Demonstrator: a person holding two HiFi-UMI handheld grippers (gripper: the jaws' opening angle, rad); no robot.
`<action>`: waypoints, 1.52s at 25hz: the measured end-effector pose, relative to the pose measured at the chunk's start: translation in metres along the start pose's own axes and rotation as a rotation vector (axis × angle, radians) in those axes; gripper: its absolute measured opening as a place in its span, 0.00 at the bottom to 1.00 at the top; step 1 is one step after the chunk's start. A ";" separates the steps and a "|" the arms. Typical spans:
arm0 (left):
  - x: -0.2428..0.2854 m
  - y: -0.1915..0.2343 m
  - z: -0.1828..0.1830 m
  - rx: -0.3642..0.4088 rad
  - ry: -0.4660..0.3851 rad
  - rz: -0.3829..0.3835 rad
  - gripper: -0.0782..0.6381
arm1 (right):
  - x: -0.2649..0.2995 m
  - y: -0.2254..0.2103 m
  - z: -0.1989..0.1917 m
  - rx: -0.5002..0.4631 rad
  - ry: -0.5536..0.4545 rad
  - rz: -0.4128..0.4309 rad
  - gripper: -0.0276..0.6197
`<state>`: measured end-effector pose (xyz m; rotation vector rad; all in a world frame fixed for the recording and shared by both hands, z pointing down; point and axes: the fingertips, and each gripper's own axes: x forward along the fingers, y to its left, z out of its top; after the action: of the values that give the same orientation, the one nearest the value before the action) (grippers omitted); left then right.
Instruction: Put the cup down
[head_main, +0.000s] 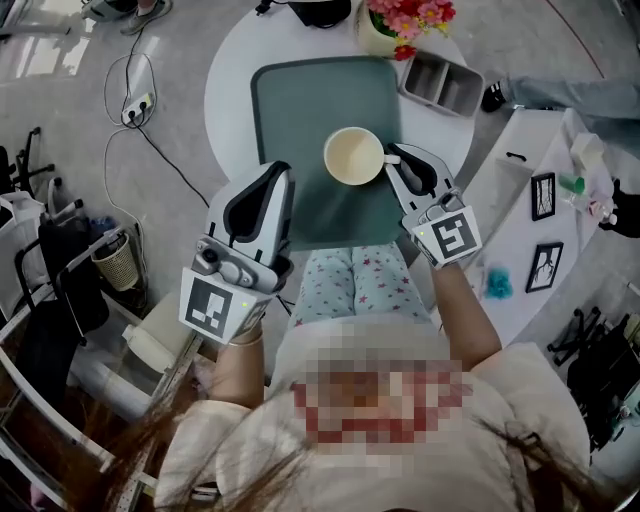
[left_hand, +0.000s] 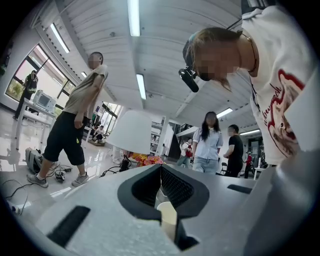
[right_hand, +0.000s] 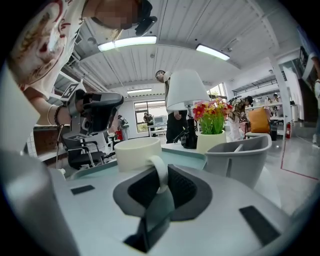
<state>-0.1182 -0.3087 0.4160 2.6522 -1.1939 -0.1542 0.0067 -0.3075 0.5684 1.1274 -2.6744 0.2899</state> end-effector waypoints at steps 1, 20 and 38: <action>0.000 -0.001 0.000 0.002 0.000 -0.003 0.13 | 0.000 0.000 0.000 -0.006 0.001 -0.002 0.12; 0.011 -0.014 -0.011 0.017 0.029 -0.032 0.13 | -0.022 0.008 0.024 -0.045 -0.077 0.093 0.13; 0.015 -0.051 0.047 0.071 -0.051 -0.046 0.13 | -0.050 -0.004 0.180 -0.110 -0.324 0.055 0.12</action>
<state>-0.0804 -0.2952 0.3576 2.7539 -1.1755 -0.1921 0.0204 -0.3239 0.3827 1.1547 -2.9604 -0.0356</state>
